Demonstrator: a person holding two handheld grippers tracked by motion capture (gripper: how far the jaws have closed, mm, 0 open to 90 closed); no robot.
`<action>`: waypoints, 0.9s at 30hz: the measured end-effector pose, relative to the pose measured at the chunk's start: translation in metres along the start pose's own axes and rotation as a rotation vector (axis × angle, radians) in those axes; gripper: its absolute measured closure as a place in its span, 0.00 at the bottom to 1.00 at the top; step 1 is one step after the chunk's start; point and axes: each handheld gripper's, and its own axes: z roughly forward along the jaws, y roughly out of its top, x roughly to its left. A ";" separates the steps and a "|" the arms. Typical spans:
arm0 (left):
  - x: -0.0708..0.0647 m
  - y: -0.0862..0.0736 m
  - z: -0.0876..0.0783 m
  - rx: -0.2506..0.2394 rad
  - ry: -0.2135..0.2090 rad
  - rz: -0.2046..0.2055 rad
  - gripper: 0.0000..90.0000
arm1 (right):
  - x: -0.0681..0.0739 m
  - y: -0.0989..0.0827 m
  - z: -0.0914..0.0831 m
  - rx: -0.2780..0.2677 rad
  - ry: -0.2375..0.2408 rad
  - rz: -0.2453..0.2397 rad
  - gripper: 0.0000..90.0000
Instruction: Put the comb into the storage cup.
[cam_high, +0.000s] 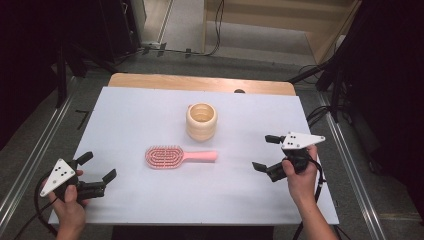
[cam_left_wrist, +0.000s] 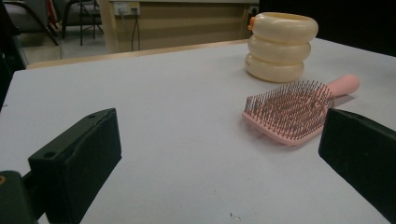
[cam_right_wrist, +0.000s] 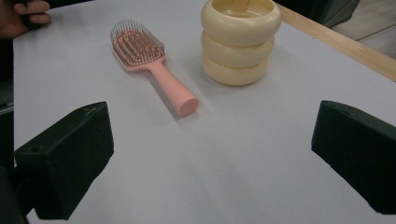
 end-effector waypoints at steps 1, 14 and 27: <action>0.000 0.000 0.000 0.000 0.000 0.000 0.00 | -0.001 0.003 0.003 0.006 0.010 -0.007 0.00; 0.000 0.000 0.000 0.002 0.000 0.002 0.00 | -0.002 0.020 0.019 0.077 0.054 -0.045 0.00; 0.000 0.000 0.000 0.001 -0.003 0.002 0.00 | 0.001 0.043 0.046 0.152 0.107 -0.104 0.00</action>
